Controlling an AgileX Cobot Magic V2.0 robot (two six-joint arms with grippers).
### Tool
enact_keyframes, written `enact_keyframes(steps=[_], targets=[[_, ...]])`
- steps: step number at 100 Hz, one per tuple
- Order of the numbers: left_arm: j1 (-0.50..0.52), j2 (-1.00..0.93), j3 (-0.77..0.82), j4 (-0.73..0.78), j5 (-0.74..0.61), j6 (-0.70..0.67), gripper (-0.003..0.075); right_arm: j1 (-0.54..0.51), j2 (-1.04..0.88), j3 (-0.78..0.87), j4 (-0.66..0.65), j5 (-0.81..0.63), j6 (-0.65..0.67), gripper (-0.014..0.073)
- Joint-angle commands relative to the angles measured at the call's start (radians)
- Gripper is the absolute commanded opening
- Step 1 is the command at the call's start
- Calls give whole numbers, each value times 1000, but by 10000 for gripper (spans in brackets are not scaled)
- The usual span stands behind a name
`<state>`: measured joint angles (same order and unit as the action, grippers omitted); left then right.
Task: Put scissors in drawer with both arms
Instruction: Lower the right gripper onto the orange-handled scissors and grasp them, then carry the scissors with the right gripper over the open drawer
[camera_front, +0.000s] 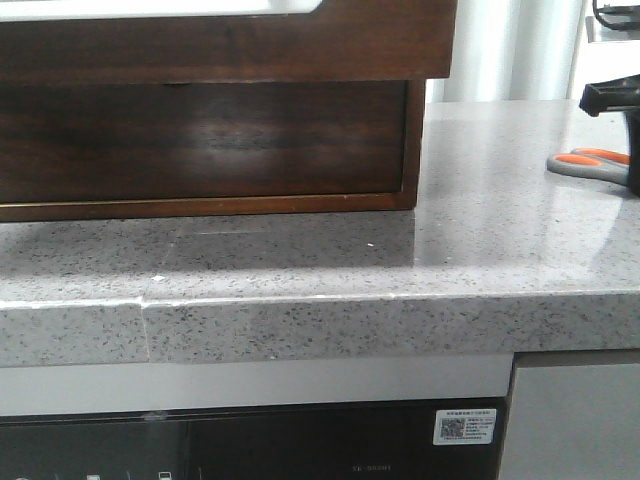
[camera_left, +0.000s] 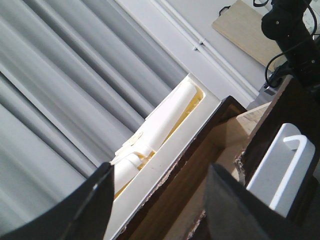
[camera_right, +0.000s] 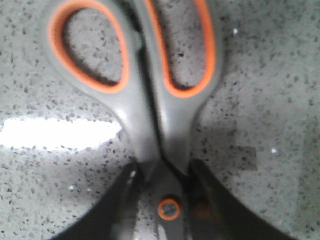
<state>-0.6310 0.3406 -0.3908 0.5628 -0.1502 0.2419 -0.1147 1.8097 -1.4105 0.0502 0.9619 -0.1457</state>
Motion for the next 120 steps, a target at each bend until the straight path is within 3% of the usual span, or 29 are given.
enact_keyframes(steps=[1, 3, 15, 25, 51, 74, 91, 120], targets=[[-8, 8, -30, -19, -58, -12, 358, 0, -38, -28, -1, -16, -11, -92], [-8, 8, -30, -19, -58, -12, 358, 0, -41, -28, -1, -18, -11, -126], [-8, 8, -30, -19, -58, -12, 358, 2, -77, -28, -1, -32, -17, -124], [-8, 8, -30, -19, -58, -12, 356, 13, -143, -28, 43, -50, -99, -124], [-8, 8, -30, -19, -58, -12, 307, 14, -428, -38, 302, -72, -339, -124], [-8, 8, -30, -19, -58, -12, 295, 44, -602, -159, 492, -35, -528, -124], [-8, 8, -30, -19, -58, -12, 295, 164, -616, -300, 553, 71, -614, -124], [-8, 8, -30, -19, -58, -12, 295, 450, -583, -344, 551, 23, -778, -124]])
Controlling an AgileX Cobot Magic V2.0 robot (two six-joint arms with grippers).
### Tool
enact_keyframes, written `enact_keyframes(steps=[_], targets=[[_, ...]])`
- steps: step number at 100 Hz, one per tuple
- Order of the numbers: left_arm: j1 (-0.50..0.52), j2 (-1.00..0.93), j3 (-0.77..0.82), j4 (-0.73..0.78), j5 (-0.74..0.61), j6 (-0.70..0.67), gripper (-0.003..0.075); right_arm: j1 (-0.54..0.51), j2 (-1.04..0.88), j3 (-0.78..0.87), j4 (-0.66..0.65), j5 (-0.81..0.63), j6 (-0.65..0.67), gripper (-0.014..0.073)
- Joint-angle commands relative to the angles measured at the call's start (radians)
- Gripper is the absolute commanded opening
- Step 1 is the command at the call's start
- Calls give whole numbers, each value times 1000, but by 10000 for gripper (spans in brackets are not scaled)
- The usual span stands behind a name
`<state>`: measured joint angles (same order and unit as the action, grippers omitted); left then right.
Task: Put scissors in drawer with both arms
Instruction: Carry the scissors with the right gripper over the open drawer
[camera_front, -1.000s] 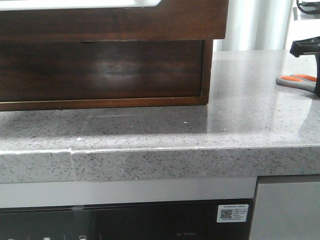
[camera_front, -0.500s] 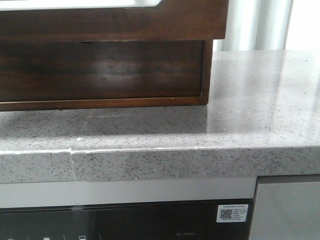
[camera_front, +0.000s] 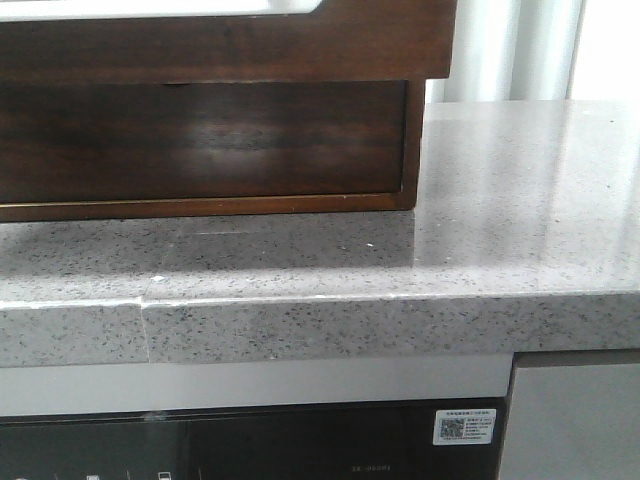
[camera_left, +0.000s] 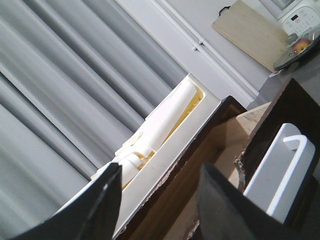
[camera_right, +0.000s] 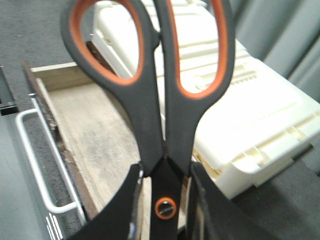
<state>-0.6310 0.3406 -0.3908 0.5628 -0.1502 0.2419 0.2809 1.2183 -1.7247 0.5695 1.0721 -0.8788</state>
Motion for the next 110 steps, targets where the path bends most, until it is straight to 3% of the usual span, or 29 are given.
enact_keyframes(steps=[1, 23, 93, 100, 110], targets=[[-8, 8, -30, -19, -58, -12, 295, 58, 14, -30, 32, -90, -47, -124], [-8, 8, -30, -20, -58, -12, 295, 138, 127, -30, 25, -101, -67, -124], [-8, 8, -28, -20, 2, -12, 295, 206, 322, -37, 25, -166, -179, -121], [-8, 8, -28, -20, 2, -12, 295, 206, 326, -37, 21, -166, -179, -69], [-8, 8, -28, -20, 2, -12, 295, 206, 332, -37, 21, -182, -179, 118]])
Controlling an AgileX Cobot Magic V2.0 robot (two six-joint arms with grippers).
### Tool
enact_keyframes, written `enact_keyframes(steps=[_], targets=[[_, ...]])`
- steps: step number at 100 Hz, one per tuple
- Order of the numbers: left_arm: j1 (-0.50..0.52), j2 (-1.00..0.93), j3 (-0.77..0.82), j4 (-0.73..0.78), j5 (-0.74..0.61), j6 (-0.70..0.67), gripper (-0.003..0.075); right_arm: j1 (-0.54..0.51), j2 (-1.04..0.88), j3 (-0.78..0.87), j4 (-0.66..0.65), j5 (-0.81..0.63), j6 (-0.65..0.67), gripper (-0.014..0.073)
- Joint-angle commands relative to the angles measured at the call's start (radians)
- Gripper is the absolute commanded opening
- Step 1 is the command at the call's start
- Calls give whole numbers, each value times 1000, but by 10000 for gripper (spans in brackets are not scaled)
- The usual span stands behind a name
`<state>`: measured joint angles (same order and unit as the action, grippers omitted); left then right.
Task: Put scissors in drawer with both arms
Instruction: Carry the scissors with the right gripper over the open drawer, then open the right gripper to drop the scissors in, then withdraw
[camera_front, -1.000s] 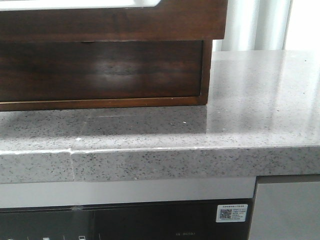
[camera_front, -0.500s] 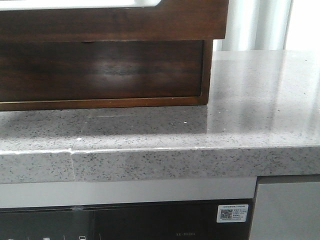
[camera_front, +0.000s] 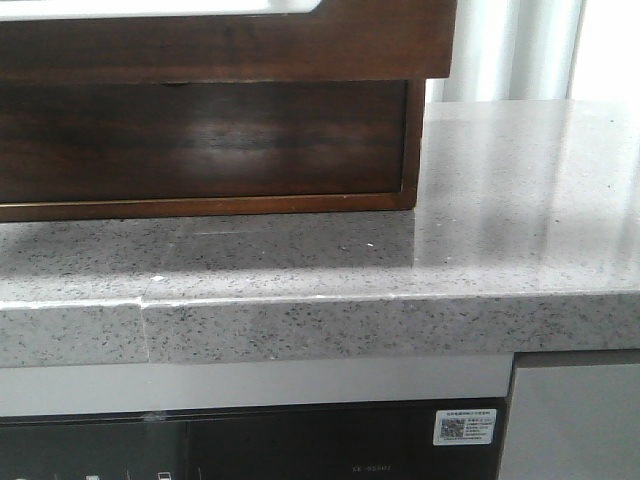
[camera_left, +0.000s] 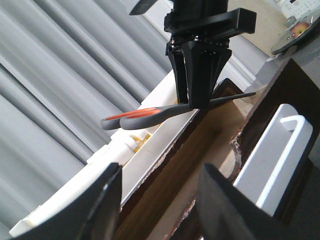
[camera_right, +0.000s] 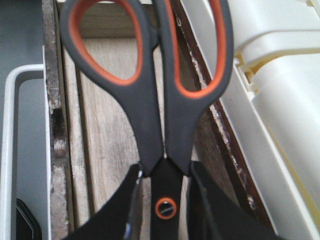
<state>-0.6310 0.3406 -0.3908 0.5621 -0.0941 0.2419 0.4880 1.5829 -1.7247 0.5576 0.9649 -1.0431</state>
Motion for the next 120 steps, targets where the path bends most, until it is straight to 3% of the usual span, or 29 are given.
enact_keyframes(steps=[1, 7, 14, 44, 53, 72, 80, 87, 101, 120], targets=[[-8, 8, -28, -19, -54, -12, 295, -1, -33, -37, 33, -77, -14, 131], [-8, 8, -28, -19, -54, -12, 295, -1, -30, -37, 33, -89, -14, 228], [-8, 8, -28, -19, -54, -12, 295, -1, -29, -37, 33, -101, -14, 276], [-8, 8, -28, -19, -54, -12, 295, -1, -35, -37, 33, -112, -13, 268], [-8, 8, -28, -19, -70, -12, 295, -1, -52, -37, 33, -100, 15, 203], [-8, 8, -30, -21, -71, -12, 295, -2, -114, -37, 33, -87, 30, -125], [-8, 2, -30, -47, -73, -12, 283, -2, -144, -37, 33, -75, 33, -113], [-8, -12, -30, -84, -61, -12, 226, -2, -176, -30, 33, -72, 60, -113], [-8, -62, -30, -184, -30, -12, 10, -2, -262, 21, 33, -68, 80, -113], [-8, -150, -30, -260, 114, -12, 3, -2, -431, 183, 33, -161, 80, -104]])
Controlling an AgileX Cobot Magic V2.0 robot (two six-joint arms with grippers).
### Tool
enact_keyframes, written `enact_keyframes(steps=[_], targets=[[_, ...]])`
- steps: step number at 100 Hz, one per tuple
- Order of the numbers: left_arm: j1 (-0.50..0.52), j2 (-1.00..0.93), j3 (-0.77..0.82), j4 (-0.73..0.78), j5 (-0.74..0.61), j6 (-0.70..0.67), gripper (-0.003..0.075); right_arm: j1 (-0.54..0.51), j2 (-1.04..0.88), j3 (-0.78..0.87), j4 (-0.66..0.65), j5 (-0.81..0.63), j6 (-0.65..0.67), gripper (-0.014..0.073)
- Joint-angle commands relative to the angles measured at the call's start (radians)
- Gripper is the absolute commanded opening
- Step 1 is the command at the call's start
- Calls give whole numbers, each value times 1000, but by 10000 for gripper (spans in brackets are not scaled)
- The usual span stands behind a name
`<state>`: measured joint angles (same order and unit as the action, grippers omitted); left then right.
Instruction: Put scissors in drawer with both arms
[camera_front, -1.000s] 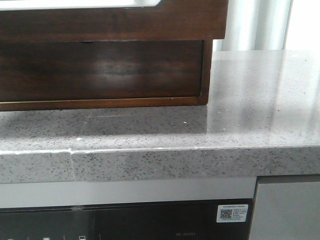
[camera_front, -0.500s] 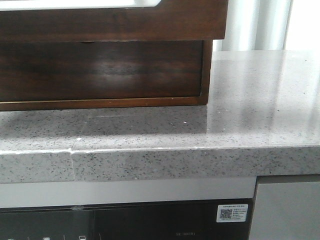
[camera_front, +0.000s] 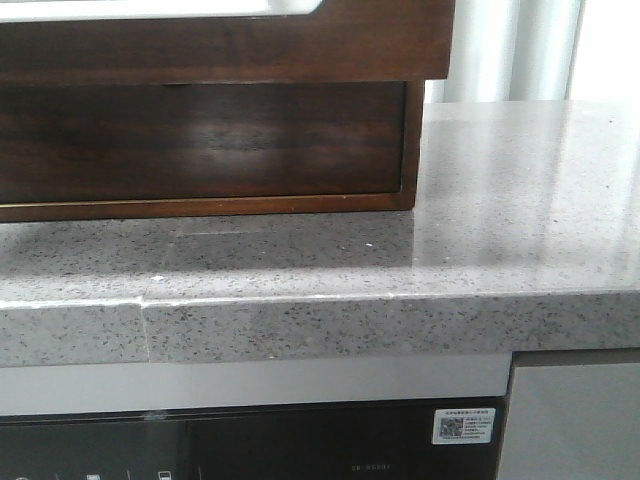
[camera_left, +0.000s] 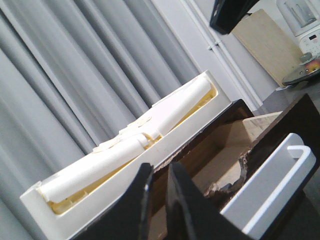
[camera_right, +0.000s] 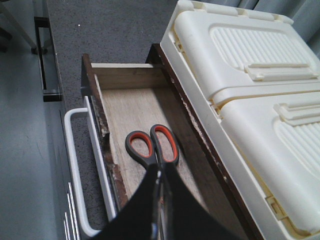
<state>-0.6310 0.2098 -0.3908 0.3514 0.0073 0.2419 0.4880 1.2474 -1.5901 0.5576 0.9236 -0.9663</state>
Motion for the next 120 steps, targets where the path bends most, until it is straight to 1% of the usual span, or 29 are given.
enact_keyframes(steps=[1, 9, 25, 32, 44, 53, 67, 77, 88, 103, 120], targets=[[-8, -25, -30, -54, 18, -12, 3, -2, -110, 57, 33, -127, 4, -104], [-8, -61, -30, -109, 70, -12, 3, -2, -202, 175, 46, -252, 4, -104], [-8, -124, -30, -168, 113, -12, 3, -2, -404, 448, 51, -516, 4, -104], [-8, -145, -28, -184, 132, -12, 3, -2, -491, 565, 52, -602, 4, -104], [-8, -168, -14, -226, 133, -12, 3, -2, -632, 742, 54, -699, 4, -104], [-8, -175, 12, -257, 126, -12, 3, -2, -735, 863, 100, -743, 4, -104], [-8, -177, 79, -280, 62, -12, 3, -2, -890, 1061, 208, -831, 4, -104], [-8, -177, 129, -277, 25, -12, 3, -2, -1001, 1191, 216, -882, 4, -104], [-8, -177, 168, -277, 25, -12, 3, -2, -1116, 1312, 216, -935, 4, -104], [-8, -177, 194, -280, 23, -12, 3, -2, -1220, 1403, 216, -936, 4, -104], [-8, -177, 202, -280, 25, -12, 3, -2, -1244, 1442, 216, -924, 4, -106]])
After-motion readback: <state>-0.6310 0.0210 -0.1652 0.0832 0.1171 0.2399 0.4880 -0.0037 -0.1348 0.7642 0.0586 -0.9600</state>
